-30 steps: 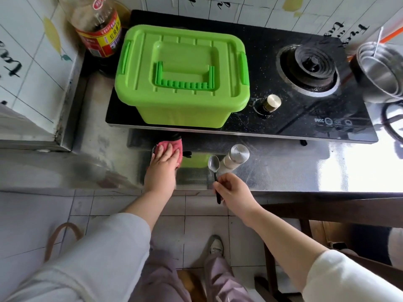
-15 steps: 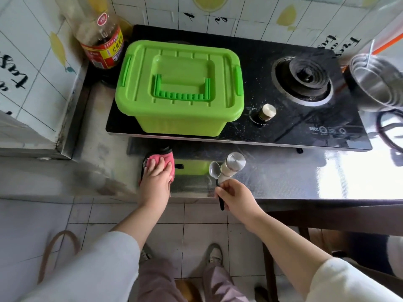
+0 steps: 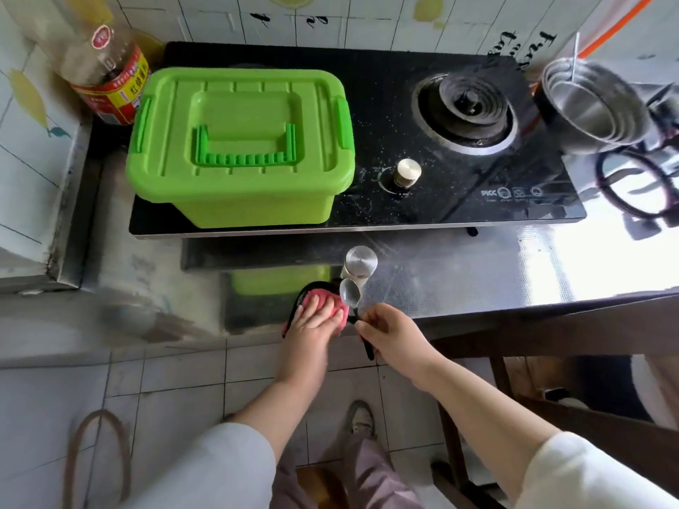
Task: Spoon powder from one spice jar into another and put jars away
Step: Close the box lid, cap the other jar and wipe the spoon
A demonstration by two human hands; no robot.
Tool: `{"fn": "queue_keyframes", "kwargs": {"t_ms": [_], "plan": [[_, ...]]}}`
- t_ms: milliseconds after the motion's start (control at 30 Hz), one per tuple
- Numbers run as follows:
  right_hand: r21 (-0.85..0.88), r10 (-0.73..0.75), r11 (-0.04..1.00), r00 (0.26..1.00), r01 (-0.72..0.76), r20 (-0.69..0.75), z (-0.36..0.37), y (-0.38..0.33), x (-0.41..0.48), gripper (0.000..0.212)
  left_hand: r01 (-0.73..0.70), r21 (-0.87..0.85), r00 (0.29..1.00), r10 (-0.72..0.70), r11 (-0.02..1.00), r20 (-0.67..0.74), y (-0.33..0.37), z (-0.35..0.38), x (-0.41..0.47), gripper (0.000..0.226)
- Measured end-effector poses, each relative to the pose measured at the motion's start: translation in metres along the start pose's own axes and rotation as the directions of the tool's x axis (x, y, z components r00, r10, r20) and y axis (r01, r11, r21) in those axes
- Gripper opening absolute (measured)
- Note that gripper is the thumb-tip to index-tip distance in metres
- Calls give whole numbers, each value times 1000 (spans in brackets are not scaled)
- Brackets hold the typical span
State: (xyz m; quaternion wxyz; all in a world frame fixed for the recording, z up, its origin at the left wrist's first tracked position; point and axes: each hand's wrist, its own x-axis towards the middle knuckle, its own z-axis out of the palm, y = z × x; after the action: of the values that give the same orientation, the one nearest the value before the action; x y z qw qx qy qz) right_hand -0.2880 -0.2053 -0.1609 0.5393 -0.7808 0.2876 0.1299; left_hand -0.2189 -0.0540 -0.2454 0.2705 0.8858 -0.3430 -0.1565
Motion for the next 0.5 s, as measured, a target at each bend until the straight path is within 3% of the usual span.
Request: {"fn": "queue_keyframes", "kwargs": {"t_ms": [133,300,500], "plan": [[38,9,999,1000,-8,-20,-6,8,-9,20,-39,-37,999,39,999,-17,15,5,-5,54],[47,5,999,999,-3,-43,-12,19,-15,16,-119,42,990,122,992,-75,32,13,-12,42],[98,9,995,999,-5,-36,-11,15,-15,14,-50,-25,998,51,998,24,25,29,-43,45]]}}
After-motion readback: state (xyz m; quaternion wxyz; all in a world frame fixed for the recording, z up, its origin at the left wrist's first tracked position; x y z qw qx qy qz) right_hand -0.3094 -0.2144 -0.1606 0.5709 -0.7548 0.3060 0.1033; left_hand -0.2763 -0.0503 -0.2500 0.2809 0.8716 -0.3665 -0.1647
